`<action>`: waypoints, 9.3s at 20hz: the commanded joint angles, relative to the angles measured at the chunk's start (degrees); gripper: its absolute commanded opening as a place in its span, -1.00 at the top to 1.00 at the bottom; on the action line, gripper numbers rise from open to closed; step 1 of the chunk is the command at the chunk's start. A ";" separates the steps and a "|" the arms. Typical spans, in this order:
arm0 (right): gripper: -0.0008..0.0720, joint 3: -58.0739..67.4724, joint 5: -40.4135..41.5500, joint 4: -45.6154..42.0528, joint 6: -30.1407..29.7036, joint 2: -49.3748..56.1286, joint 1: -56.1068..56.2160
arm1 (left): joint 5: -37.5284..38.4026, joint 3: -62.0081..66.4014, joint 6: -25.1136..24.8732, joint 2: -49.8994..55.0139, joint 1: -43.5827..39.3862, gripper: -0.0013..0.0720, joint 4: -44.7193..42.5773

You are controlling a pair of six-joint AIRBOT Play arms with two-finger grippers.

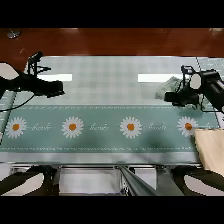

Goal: Fold the shirts.

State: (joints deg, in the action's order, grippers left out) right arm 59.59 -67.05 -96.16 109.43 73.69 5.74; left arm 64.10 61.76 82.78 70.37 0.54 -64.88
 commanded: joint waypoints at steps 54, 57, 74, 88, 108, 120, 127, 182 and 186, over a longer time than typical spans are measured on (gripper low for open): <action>0.92 45.81 16.06 16.20 -17.70 -11.32 -11.17 | -3.61 -20.79 -1.33 -42.77 9.60 -0.96 0.20; 0.92 55.54 14.45 16.37 -19.21 -11.43 -6.29 | 0.11 -25.66 -2.60 -48.24 8.11 -0.96 0.24; 0.92 10.21 27.54 36.89 -10.91 10.08 38.95 | 0.26 -27.21 -2.58 -34.99 6.47 -0.96 4.57; -0.72 6.80 -2.29 27.15 -20.06 -12.70 -9.68 | 3.72 -27.10 -8.20 -28.50 -2.86 -0.96 21.22; -0.72 -36.24 9.42 54.90 -29.09 -14.84 -5.97 | 0.94 -3.63 -10.16 0.26 -10.93 0.91 11.74; 0.92 -19.71 11.96 55.28 -30.01 2.01 10.29 | 4.52 -3.50 -10.29 -2.95 -8.76 0.91 11.78; 0.92 22.49 3.96 37.00 -21.57 -6.80 3.56 | -5.97 13.60 -10.29 -14.32 2.14 0.91 23.19; -0.72 -12.96 -0.61 33.31 -25.11 -12.98 -30.36 | 11.65 -35.58 -10.91 -10.40 30.64 -0.95 15.67; -0.72 -25.75 -0.04 42.45 -31.21 -18.93 -30.32 | 8.46 -40.41 -12.70 -10.38 28.98 -0.95 20.02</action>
State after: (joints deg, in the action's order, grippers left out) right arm 44.01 -69.28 -60.95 83.00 59.59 -23.73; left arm 74.67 26.17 72.66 60.47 29.28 -49.65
